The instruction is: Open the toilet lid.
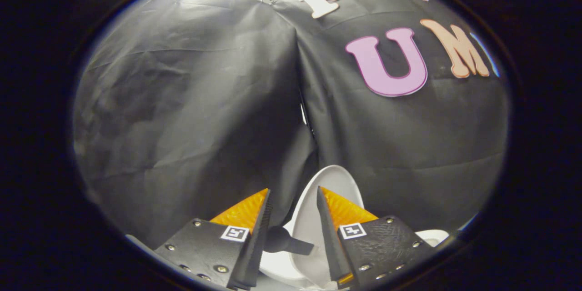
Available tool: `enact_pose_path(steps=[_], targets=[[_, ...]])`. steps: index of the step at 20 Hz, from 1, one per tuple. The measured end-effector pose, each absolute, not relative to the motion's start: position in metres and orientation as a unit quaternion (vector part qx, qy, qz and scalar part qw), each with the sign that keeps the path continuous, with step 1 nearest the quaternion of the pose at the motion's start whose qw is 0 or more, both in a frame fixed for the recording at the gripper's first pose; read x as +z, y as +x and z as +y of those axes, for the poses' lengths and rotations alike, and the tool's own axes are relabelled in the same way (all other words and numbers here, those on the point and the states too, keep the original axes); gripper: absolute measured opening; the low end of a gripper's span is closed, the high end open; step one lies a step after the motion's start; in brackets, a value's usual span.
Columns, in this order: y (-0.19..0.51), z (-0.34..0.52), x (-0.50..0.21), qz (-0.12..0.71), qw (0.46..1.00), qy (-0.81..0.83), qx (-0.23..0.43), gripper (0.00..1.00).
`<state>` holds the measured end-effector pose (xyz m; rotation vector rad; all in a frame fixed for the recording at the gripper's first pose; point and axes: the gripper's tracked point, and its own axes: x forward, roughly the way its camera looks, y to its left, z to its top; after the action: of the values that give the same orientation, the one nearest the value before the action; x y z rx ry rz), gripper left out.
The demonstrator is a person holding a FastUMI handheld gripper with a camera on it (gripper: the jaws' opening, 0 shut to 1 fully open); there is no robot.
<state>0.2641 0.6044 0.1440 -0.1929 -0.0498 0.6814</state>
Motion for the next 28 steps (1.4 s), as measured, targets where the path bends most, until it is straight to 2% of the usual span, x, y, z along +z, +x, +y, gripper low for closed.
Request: enact_pose_path(steps=[6,13,20,28], targets=[[0.246,0.560,0.215,-0.100,0.942,-0.084,0.310,0.58],[0.239,0.471,0.263,-0.149,0.953,-0.112,0.238,0.59],[0.229,0.345,0.279,-0.153,0.964,-0.162,0.147,0.60],[0.208,0.236,0.267,-0.157,0.976,-0.122,0.089,0.60]])
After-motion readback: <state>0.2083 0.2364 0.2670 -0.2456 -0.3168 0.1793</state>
